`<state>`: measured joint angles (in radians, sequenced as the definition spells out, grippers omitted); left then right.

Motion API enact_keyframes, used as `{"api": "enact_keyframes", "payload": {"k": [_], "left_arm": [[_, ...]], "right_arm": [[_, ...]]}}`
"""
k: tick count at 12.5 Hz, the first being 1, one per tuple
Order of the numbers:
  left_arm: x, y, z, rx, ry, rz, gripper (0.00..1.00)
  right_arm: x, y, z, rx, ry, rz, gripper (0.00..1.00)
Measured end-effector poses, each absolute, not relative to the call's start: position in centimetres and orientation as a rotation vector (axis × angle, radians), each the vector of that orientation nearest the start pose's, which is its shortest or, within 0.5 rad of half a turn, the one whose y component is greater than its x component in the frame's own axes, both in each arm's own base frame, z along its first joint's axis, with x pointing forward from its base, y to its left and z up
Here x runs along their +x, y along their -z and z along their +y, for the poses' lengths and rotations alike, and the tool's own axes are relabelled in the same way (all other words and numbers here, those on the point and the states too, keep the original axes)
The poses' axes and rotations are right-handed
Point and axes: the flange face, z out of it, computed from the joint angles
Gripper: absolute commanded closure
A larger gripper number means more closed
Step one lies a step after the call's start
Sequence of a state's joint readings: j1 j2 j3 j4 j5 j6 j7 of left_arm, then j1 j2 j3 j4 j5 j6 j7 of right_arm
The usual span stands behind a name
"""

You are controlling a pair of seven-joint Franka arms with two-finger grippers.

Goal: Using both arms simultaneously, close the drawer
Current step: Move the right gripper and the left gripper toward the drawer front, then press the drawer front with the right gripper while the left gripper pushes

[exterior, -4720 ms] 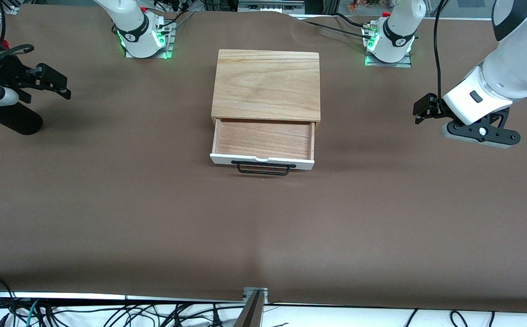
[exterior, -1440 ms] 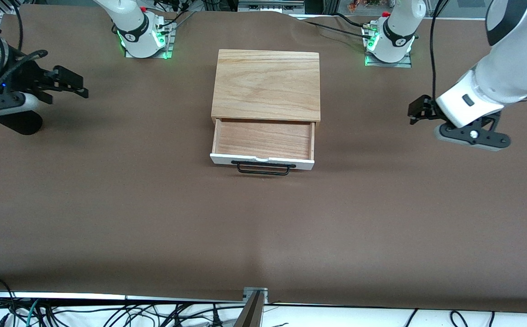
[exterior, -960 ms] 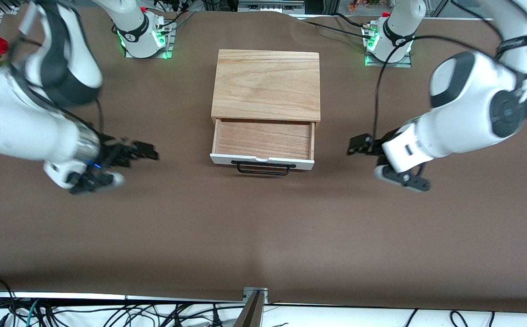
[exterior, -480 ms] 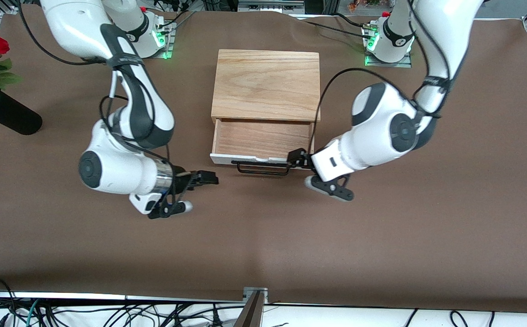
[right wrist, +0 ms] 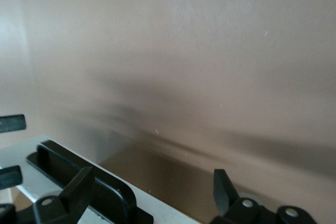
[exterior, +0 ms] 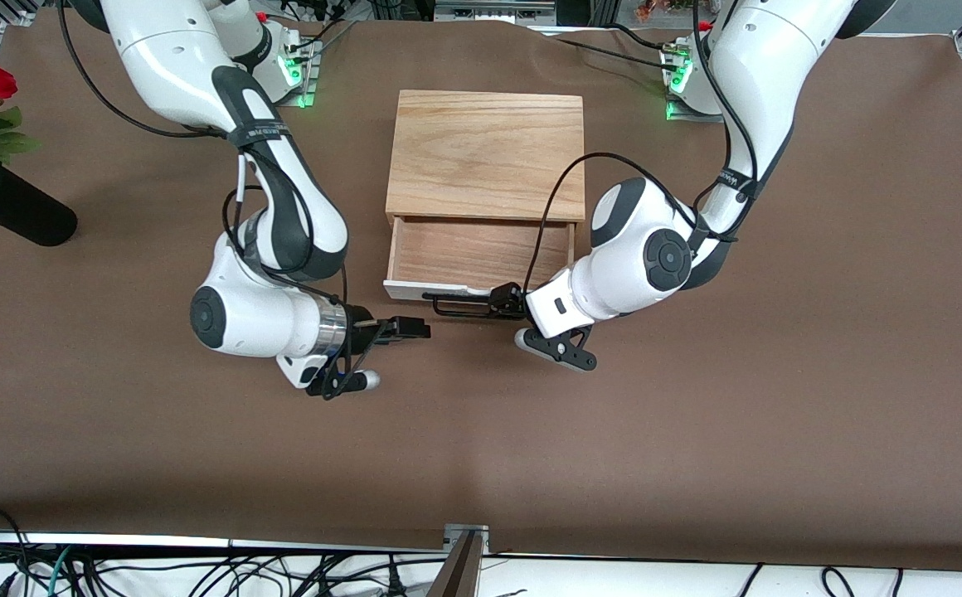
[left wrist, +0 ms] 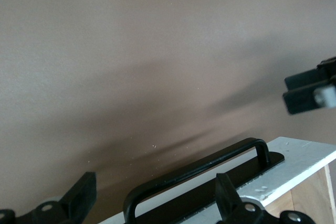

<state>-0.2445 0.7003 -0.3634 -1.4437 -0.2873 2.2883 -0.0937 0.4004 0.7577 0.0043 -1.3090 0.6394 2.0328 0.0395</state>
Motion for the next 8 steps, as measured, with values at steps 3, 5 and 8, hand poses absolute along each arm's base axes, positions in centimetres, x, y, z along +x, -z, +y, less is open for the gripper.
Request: {"api": "enact_keyframes", "payload": {"k": [3,5,8], "left_arm": [[62.3,-30.8,-38.8,-3.591,-0.063,0.466,0.0],[61.8,-30.5,-39.2,-3.583,-0.097,0.481,0.0],[61.7,-30.4,-39.2,-3.578,-0.136,0.483,0.0]], "right_arm": [[65.4,-28.6,34.0,-2.576,-0.286,-0.054,0.0],[64.7,-28.7,34.3,-2.573,-0.331,-0.054,0.0],[63.8,-28.4,34.0,-2.576,-0.383,-0.054,0.0]]}}
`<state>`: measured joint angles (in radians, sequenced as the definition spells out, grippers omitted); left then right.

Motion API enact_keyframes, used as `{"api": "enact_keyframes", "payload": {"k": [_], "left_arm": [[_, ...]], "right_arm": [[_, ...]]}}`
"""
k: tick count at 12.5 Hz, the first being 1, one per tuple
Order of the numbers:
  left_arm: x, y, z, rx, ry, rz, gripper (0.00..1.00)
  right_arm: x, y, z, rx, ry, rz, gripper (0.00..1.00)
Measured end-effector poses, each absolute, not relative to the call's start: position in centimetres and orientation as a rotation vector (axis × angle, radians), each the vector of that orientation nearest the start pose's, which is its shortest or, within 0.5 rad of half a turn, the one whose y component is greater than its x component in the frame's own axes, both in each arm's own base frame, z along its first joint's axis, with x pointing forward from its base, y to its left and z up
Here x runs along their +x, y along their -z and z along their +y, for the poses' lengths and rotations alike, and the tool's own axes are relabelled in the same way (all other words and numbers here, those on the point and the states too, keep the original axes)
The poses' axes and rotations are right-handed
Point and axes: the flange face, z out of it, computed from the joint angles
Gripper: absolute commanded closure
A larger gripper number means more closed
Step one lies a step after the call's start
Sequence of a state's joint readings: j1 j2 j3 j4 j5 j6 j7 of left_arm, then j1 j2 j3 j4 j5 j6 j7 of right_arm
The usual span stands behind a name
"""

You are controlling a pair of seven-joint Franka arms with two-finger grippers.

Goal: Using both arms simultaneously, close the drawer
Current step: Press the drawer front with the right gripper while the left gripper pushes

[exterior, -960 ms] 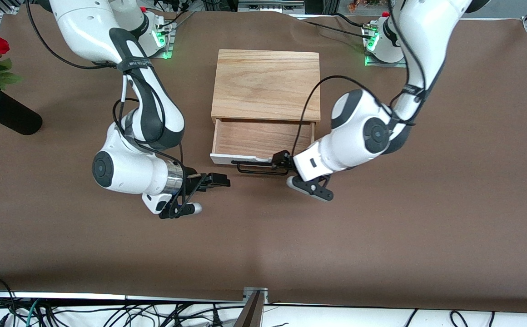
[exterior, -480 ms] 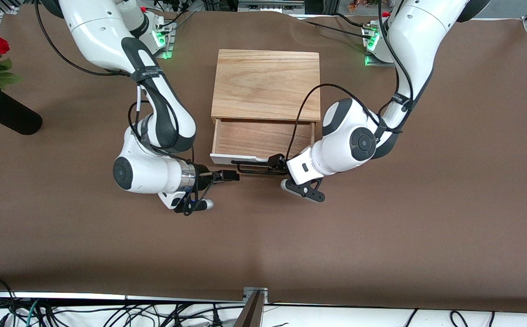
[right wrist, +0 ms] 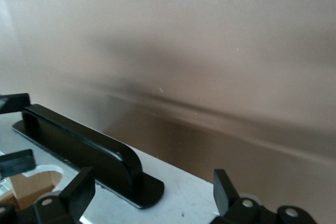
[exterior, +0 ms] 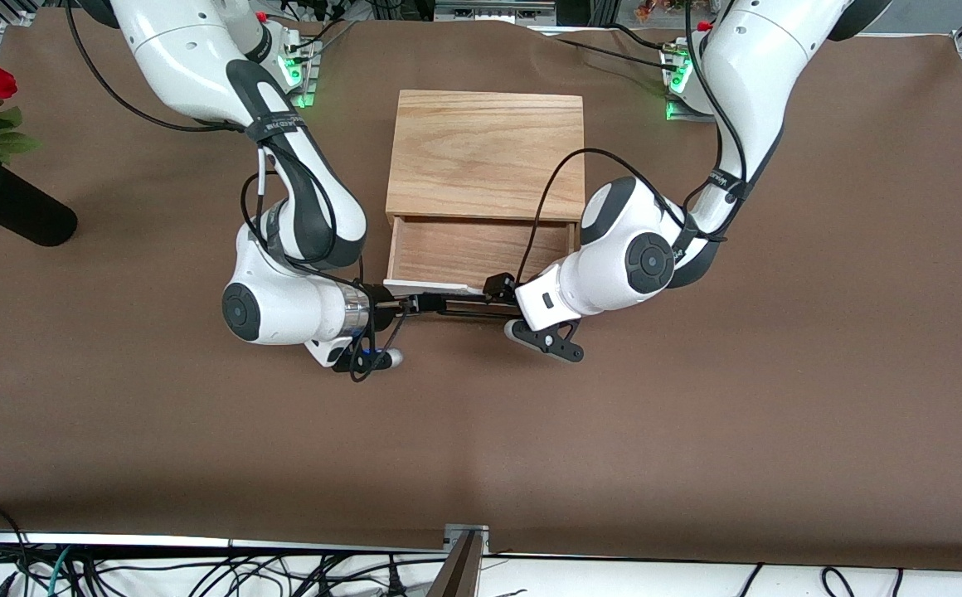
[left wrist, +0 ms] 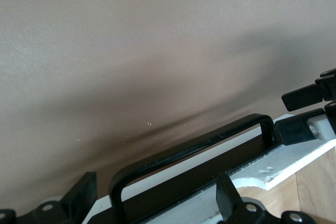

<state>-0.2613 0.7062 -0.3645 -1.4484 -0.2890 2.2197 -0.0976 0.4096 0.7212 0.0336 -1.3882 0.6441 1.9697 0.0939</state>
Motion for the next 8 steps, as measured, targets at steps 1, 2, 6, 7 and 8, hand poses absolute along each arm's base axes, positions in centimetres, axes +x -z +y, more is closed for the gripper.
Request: {"api": "enact_keyframes", "payload": {"k": [1,2,6,7,8], "left_arm": [[61.6,-30.4,-39.2,-3.575,-0.156,0.485,0.0],[61.5,-30.4,-39.2,-3.574,-0.171,0.485,0.0],[61.1,-30.4,-39.5,-3.569,-0.236,0.48,0.0],[60.9,-30.4,-39.5,-3.568,-0.264,0.48,0.0],[60.8,-30.3,-39.5,-3.573,-0.305,0.472,0.0]], "right_arm": [[63.1,-27.8,33.7,-2.581,-0.409,-0.047,0.0],[62.5,-27.3,33.5,-2.583,-0.43,-0.039,0.0],[61.5,-27.6,33.2,-2.584,-0.423,-0.023,0.0],[61.2,-27.6,33.2,-2.584,-0.429,-0.022,0.0],[60.8,-27.6,33.2,-2.584,-0.434,-0.024,0.0]]}}
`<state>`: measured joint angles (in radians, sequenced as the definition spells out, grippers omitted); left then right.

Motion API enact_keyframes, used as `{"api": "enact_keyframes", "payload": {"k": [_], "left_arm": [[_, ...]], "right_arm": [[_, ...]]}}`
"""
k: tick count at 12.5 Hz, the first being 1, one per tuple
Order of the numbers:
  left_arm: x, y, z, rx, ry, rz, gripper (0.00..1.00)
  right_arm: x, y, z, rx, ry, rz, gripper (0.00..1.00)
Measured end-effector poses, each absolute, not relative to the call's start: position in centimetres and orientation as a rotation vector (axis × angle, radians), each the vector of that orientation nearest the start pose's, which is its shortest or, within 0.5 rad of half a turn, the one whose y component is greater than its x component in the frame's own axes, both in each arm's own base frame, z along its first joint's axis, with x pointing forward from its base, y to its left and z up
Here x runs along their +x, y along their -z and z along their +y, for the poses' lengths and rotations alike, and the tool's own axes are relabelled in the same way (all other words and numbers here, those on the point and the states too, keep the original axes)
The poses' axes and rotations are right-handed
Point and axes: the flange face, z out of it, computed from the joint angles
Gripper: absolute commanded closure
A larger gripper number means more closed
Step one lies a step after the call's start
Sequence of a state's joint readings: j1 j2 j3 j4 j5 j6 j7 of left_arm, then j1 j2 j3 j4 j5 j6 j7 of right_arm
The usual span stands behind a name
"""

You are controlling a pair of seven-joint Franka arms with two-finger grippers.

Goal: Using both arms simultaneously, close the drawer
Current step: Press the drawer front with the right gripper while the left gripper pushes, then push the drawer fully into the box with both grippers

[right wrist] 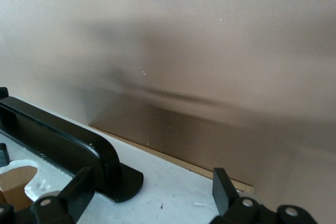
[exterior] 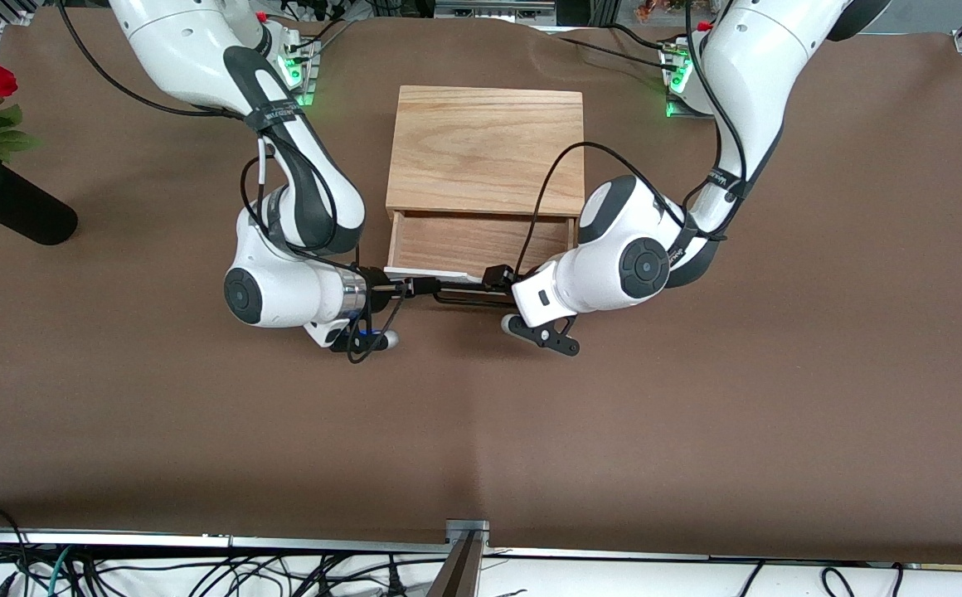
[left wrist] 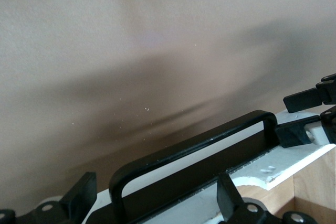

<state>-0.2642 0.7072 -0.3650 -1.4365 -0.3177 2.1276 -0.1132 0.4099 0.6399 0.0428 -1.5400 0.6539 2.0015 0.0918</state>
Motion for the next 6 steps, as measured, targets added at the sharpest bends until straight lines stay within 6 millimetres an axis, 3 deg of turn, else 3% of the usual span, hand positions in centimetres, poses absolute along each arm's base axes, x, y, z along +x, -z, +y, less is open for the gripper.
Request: {"api": "enact_keyframes", "payload": {"k": [6], "left_arm": [[58.9,-29.2,-39.4,-3.555,-0.631,0.458,0.0]], "right_arm": [[57.9,-27.0,34.0,-2.573,-0.535,-0.06,0.0]]}}
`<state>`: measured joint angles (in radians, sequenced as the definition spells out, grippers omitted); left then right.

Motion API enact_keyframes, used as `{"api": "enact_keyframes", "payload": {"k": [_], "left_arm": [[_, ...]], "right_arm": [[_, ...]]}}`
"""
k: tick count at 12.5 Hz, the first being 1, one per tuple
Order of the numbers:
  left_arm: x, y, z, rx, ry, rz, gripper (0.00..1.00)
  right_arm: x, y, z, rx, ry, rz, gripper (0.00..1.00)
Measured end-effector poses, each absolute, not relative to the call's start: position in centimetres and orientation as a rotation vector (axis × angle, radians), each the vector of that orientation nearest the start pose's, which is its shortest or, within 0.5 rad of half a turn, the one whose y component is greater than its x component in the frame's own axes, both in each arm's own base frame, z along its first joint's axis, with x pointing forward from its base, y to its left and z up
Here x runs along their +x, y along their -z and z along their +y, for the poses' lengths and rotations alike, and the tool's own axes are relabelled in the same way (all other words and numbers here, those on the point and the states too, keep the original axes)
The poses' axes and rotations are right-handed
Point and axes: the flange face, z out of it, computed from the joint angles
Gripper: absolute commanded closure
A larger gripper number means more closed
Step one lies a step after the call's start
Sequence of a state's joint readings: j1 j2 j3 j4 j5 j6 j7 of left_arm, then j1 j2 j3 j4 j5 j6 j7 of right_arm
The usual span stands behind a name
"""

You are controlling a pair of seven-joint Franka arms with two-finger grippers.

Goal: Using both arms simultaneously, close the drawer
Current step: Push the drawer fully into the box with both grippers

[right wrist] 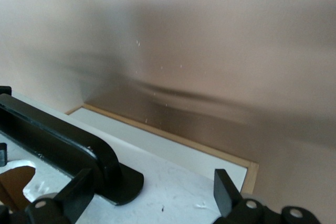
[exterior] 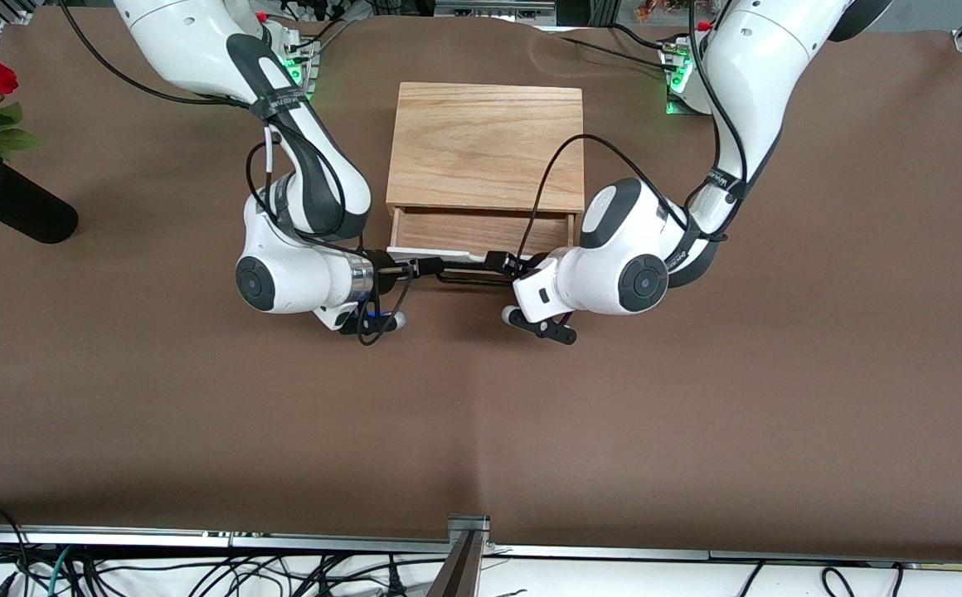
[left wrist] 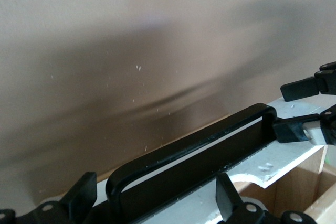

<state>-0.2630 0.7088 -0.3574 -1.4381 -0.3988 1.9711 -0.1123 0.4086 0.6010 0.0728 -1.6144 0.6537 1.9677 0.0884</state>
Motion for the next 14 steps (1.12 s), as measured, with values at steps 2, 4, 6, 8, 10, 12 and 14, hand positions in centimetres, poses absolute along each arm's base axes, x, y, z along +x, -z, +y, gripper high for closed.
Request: {"api": "enact_keyframes", "payload": {"k": [2,4,6,8,10,12,14], "left_arm": [[58.3,-29.1,-39.5,-3.531,-0.7,0.48,0.0],[57.2,-28.8,-39.7,-3.488,-0.821,0.516,0.0],[56.0,-28.5,-40.0,-3.464,-0.957,0.525,0.0],[55.4,-28.3,-40.1,-3.443,-1.021,0.536,0.0],[54.9,-28.2,-40.1,-3.418,-1.068,0.55,0.0],[54.8,-28.1,-40.1,-3.413,-1.078,0.552,0.0],[54.9,-28.2,-40.0,-3.415,-1.074,0.55,0.0]], "right_arm": [[57.2,-26.8,34.3,-2.568,-0.577,-0.067,0.0],[55.8,-26.8,35.1,-2.567,-0.633,-0.053,0.0],[54.2,-26.7,36.3,-2.561,-0.681,-0.058,0.0],[52.7,-26.7,37.1,-2.557,-0.714,-0.075,0.0],[52.4,-26.6,37.2,-2.559,-0.712,-0.079,0.0],[52.4,-26.6,37.2,-2.558,-0.713,-0.079,0.0],[52.8,-27.0,36.6,-2.557,-0.718,-0.072,0.0]]}}
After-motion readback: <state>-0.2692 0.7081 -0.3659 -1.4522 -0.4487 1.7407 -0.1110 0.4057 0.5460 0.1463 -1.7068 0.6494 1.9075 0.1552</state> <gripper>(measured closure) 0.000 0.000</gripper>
